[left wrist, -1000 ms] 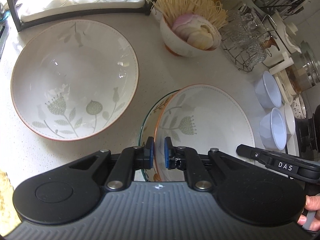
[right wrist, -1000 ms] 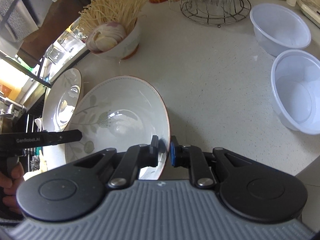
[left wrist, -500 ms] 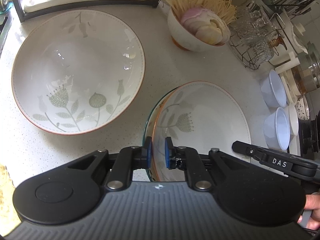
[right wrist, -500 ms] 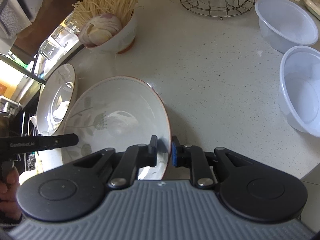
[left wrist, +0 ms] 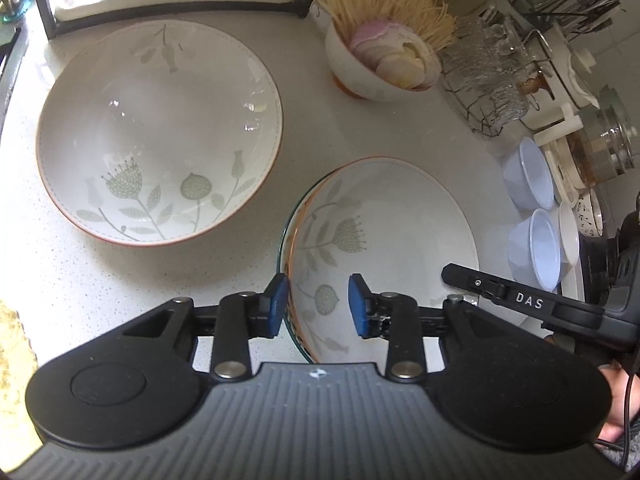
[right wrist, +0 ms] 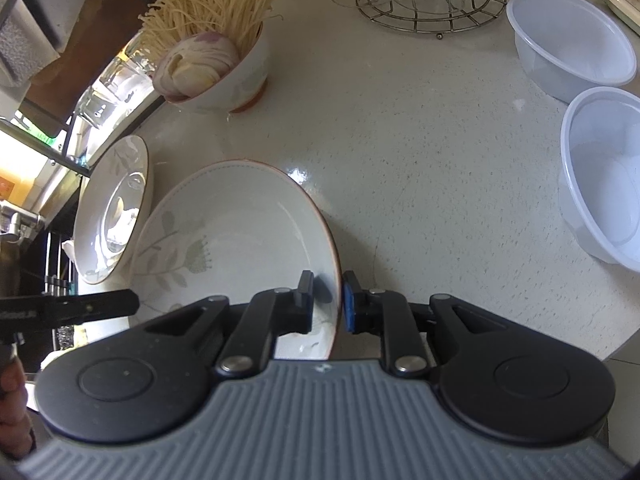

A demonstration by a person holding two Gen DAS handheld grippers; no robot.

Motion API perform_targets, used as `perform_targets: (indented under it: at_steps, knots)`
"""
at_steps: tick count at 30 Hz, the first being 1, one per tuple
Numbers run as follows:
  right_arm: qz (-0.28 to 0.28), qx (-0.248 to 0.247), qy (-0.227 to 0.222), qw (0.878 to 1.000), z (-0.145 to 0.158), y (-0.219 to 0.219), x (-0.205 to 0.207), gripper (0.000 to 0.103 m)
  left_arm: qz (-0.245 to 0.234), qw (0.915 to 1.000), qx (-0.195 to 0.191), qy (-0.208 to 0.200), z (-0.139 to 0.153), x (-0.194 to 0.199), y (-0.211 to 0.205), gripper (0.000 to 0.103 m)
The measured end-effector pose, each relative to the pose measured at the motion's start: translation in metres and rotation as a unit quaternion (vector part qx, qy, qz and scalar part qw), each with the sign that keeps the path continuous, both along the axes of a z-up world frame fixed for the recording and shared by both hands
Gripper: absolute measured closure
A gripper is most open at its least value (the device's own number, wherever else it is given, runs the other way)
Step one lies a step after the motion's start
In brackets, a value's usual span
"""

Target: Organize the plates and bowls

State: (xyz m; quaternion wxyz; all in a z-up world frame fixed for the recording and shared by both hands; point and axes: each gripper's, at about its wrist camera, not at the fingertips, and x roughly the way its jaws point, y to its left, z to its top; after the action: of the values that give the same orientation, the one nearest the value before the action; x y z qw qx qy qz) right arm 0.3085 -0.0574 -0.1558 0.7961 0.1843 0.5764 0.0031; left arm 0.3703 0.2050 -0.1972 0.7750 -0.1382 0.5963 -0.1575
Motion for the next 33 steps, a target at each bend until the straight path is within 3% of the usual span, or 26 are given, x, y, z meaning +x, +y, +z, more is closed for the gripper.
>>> perform_targets:
  at_steps: [9,24,33]
  knots:
    - [-0.013,-0.026,-0.02,0.999,0.015,0.001,-0.005,0.084,-0.005,0.9977,0.015,-0.066,0.031,-0.017,0.001,0.065]
    - [-0.009,-0.046,-0.152,0.987,0.107,0.025,-0.031,0.084,-0.009,0.981,0.01,-0.193,0.121,-0.048,0.009,0.065]
    - [-0.009,-0.045,-0.208,0.977,0.156,0.063,-0.06,0.084,-0.021,0.9727,-0.002,-0.231,0.16,-0.082,0.025,0.065]
